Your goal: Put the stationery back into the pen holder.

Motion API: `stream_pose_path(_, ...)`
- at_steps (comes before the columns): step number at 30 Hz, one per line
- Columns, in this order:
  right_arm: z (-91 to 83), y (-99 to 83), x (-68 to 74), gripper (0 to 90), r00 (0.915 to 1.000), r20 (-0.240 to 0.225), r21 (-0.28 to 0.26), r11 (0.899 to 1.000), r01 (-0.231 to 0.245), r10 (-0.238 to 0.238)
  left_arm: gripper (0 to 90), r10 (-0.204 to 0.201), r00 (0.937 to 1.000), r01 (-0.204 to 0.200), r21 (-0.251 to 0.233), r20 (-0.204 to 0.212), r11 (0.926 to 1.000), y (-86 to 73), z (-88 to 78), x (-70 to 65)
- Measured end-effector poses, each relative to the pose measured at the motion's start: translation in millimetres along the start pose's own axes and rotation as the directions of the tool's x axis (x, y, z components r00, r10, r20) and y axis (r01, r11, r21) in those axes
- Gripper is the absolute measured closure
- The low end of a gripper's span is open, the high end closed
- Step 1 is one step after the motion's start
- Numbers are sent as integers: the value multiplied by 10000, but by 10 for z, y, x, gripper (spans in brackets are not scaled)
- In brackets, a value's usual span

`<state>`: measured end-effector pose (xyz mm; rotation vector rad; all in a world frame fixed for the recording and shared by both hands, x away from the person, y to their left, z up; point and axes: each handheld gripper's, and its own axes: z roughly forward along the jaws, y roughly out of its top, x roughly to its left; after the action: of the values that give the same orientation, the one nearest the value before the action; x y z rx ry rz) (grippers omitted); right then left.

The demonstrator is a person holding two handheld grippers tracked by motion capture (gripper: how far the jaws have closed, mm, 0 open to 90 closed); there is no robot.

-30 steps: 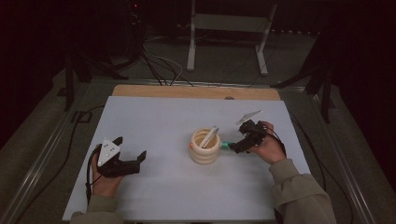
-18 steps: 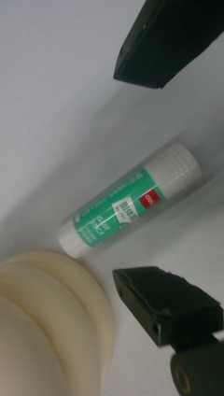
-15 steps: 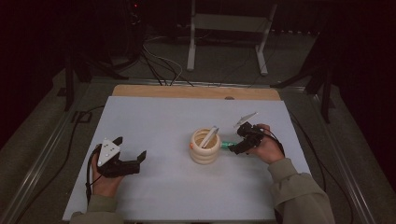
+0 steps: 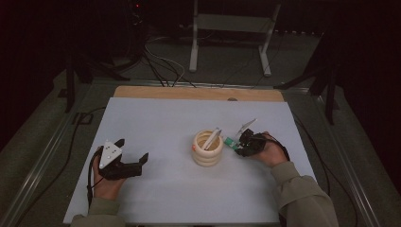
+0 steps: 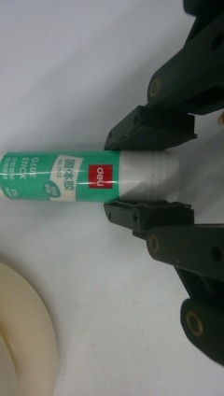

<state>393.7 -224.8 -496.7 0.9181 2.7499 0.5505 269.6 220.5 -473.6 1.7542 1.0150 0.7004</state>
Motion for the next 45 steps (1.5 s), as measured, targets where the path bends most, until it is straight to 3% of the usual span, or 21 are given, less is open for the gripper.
stream_pose_path(4, 1, 17, -1, 649, 10000, 19, 113, 9999, -37, 37, 14, -2, 10000, 2, 14, 1, 10000, -2, 5, 0)
stream_pose_path(9, 10, 18, -41, 641, 9987, -243, 178, 9988, -449, 453, 13, 10, 10000, -10, 16, 15, 10000, -4, 14, -9)
stream_pose_path(19, 7, 41, -25, 657, 9985, -145, 355, 9980, -518, 523, 14, -2, 10000, 2, 35, 20, 10000, -5, 15, -5)
stream_pose_path(45, -87, -14, -26, 659, 9952, -15, 72, 9952, -980, 980, 14, -6, 10000, 6, 11, 3, 10000, -3, 2, 4)
